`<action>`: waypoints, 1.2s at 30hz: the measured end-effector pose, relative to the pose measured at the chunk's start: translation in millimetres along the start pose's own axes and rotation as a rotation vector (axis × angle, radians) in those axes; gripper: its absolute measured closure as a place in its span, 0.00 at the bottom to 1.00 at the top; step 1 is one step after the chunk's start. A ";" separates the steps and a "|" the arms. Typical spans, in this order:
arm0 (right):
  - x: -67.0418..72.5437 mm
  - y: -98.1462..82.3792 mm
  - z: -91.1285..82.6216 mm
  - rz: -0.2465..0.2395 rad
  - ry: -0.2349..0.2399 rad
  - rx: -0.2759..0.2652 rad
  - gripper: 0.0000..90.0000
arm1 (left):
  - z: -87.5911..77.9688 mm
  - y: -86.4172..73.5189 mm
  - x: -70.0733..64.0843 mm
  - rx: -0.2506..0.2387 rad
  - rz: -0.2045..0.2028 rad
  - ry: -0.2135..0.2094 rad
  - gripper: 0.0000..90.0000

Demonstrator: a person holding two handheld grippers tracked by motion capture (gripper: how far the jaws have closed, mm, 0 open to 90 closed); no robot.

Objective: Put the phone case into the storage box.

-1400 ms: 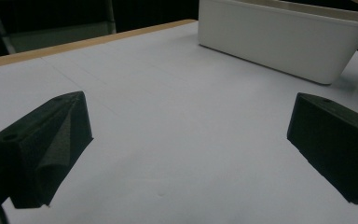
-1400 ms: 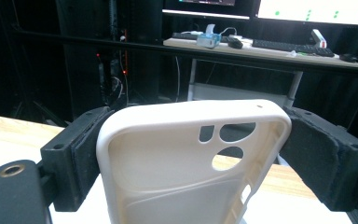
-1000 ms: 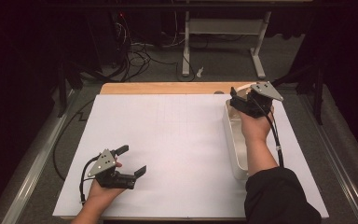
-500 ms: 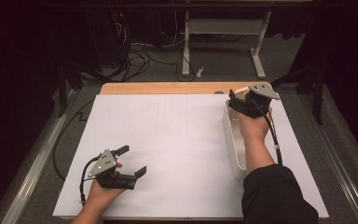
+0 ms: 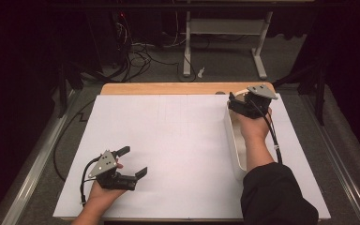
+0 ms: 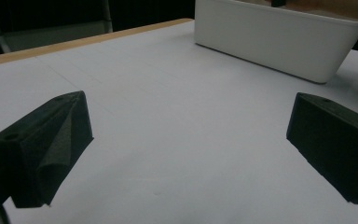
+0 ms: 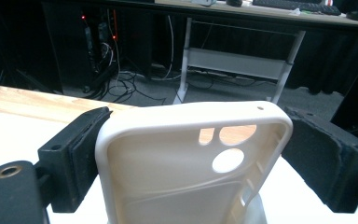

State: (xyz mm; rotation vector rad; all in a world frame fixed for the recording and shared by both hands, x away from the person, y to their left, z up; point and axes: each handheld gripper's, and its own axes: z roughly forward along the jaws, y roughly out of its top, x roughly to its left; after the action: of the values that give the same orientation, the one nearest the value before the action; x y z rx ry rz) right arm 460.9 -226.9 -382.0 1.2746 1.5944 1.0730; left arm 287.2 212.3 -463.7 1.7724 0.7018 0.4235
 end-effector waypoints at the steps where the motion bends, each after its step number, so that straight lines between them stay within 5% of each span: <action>1: 0.3 -0.1 0.3 -0.001 0.002 -0.001 0.13 | 0.1 0.0 -0.1 0.001 0.000 -0.001 0.01; 36: 7.0 6.2 15.8 -0.003 -0.026 0.010 0.12 | -0.7 -0.1 -0.3 -0.002 0.000 -0.010 0.02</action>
State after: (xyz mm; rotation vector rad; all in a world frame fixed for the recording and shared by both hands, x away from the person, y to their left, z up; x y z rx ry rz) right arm 476.5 -217.2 -381.6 1.2877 1.5833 1.0440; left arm 286.5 212.6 -463.6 1.7720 0.6940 0.4154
